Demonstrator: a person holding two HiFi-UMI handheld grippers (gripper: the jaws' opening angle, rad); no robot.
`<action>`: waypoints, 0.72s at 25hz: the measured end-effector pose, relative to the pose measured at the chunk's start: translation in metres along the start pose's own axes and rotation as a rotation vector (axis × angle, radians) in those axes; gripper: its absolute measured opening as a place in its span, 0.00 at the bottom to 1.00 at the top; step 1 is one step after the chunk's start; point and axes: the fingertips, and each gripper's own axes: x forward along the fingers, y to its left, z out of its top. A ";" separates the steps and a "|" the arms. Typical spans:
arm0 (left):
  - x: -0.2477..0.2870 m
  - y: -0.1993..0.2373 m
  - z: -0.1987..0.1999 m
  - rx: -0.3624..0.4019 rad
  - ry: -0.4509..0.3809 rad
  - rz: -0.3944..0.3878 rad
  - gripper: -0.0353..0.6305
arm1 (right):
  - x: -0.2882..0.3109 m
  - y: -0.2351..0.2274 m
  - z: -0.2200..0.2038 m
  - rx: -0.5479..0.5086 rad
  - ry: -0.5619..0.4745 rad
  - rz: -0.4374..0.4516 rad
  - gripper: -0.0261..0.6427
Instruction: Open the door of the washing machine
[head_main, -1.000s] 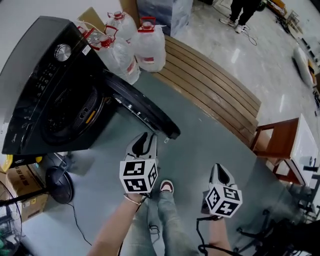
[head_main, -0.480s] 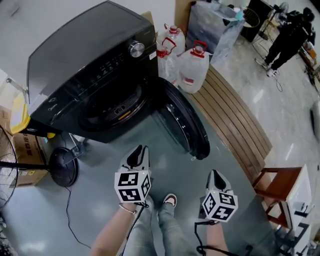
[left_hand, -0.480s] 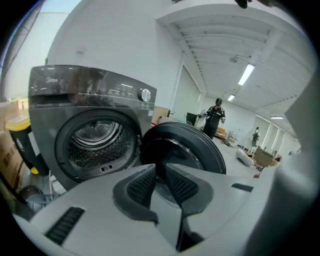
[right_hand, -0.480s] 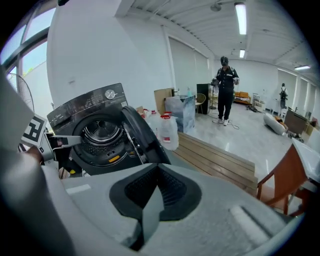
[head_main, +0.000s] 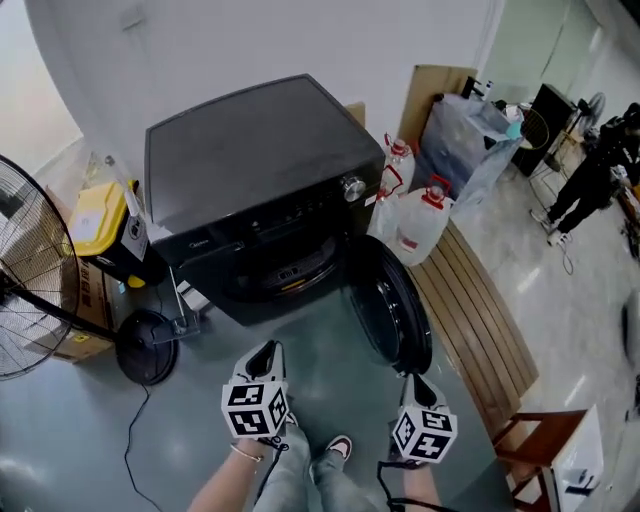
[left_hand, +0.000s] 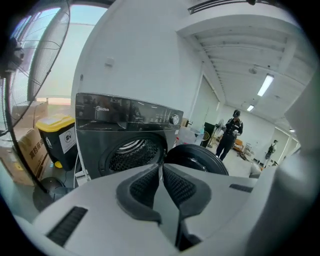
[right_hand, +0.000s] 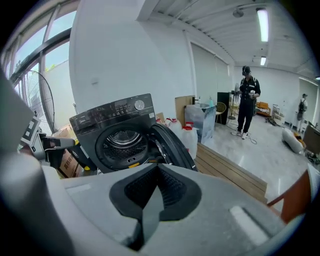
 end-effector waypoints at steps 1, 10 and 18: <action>-0.010 0.003 0.006 -0.012 -0.004 0.001 0.10 | -0.004 0.009 0.008 -0.011 -0.005 0.012 0.05; -0.078 0.026 0.056 -0.028 -0.059 0.012 0.09 | -0.026 0.066 0.089 -0.067 -0.087 0.070 0.05; -0.121 0.036 0.103 0.006 -0.129 0.042 0.08 | -0.059 0.081 0.137 -0.124 -0.146 0.081 0.05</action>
